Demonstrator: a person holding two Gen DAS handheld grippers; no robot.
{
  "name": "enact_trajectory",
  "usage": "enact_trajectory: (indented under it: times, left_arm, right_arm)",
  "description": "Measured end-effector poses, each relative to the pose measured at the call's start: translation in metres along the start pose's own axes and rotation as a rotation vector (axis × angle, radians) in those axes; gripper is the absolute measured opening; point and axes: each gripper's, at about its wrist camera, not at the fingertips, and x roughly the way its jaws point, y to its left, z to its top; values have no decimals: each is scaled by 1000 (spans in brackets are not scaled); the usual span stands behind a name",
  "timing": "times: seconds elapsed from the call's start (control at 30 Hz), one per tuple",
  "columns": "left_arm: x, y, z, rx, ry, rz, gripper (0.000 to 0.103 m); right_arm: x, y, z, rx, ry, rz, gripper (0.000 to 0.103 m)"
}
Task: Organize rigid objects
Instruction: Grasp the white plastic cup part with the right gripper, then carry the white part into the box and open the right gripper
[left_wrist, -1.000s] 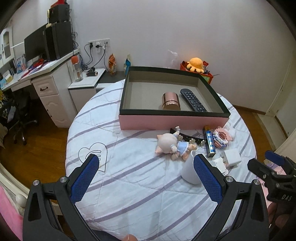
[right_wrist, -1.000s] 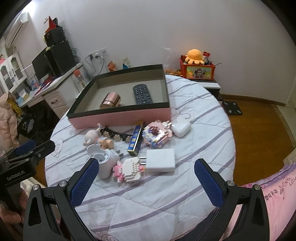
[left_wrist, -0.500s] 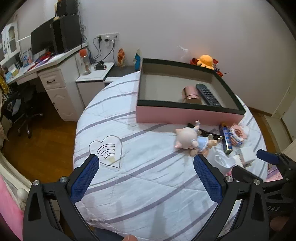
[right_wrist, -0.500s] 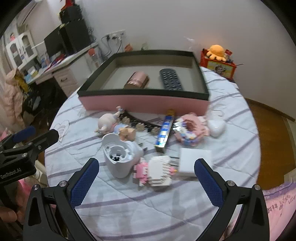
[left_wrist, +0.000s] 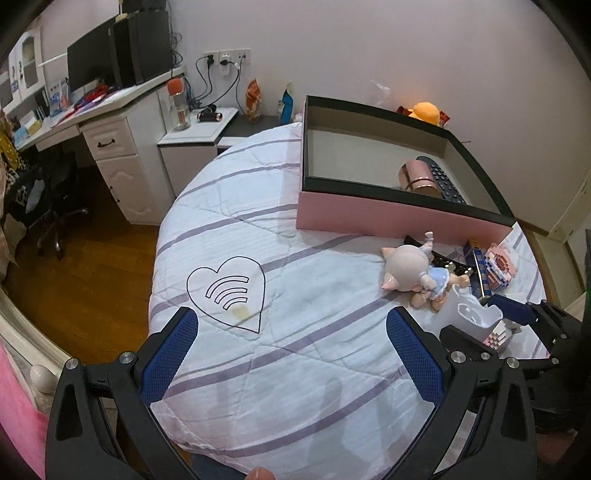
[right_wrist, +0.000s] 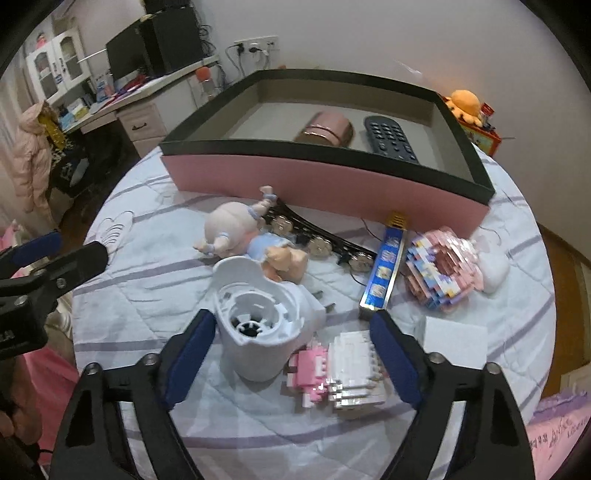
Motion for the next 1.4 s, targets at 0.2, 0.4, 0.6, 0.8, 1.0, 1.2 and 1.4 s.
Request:
enact_trajectory:
  times: [0.2,0.4,0.6,0.8,1.0,1.2,1.4]
  left_arm:
    - [3,-1,1,-3,4,-6,103]
    - [4,0,2,-9,5,-2,103]
    - [3,-1,1,-3,5,-2,103]
    - [1,-1,-1,3,5,1,103]
    - [0,0,0,-2,4,5,103]
    - [0,-4,2,14,-1,1,103]
    - [-1,-9,9,20,-11,0,103]
  right_arm:
    - [-2,5,3,-36,-8,15,67]
    - [-8,-2,4,-8,-20,75,54]
    - [-6,-1,4,-15,-23,75,54]
    - [3,3,9,-26,-29,78,56]
    - [-5,-3,6,1,-34,118,53]
    - [-16,-7,4,20,-55,129,53]
    - [-32,-10,11,23,-102,133,53]
